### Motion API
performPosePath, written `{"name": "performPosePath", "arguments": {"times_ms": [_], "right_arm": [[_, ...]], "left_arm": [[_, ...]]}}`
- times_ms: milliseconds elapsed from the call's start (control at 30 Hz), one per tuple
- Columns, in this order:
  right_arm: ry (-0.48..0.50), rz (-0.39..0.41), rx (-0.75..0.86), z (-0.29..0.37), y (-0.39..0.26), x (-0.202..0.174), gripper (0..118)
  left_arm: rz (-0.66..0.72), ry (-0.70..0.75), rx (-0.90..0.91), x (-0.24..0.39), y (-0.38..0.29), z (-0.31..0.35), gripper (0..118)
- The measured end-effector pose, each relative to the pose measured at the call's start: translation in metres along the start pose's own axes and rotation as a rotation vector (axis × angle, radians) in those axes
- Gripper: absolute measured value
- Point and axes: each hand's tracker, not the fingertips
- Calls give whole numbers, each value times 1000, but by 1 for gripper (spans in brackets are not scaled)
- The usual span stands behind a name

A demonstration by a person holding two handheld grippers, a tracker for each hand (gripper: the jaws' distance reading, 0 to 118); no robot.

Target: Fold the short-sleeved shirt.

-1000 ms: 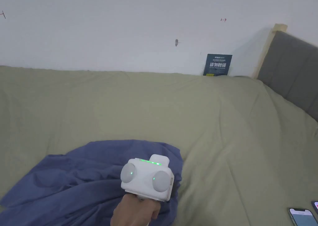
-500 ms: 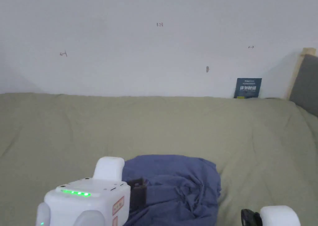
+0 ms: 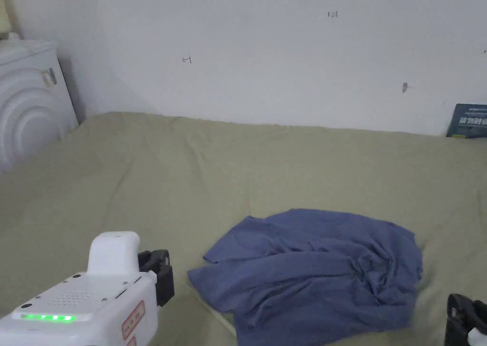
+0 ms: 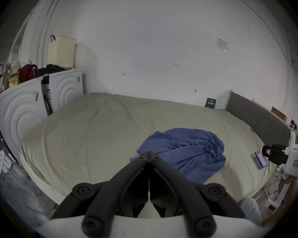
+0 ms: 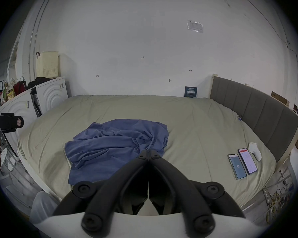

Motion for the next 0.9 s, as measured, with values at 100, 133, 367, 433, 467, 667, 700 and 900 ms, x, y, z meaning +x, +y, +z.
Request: {"name": "performPosePath", "arguments": {"times_ms": [100,133,367,433,467,667,700,900], "right_arm": [[-2,7,-15,-4,1,-2,0],[-1,8,-21,-6,1,-3,0],[17,18,-77,-31,-1,-9,0],[34,8,-109,-42,-2,-9,0],[49,3,-141,-48,-2,-8,0],[50,6,-184,-71,-11,-2,0],[49,3,-193,-73,-12,0,0],[73,-50,-216,-73,-16,10,0]], "left_arm": [[-8,11,-87,-8,-2,-29,0],[-34,12,-131,-10,-3,-43,0],[-64,-18,-460,-35,-15,-184,118],[-66,-2,-492,-42,-25,-217,114],[-78,35,-548,-39,-29,-234,114],[-97,62,-649,-26,-55,-302,116],[-132,80,-653,-22,-59,-305,116],[-150,51,-558,-13,-49,-275,43]]}}
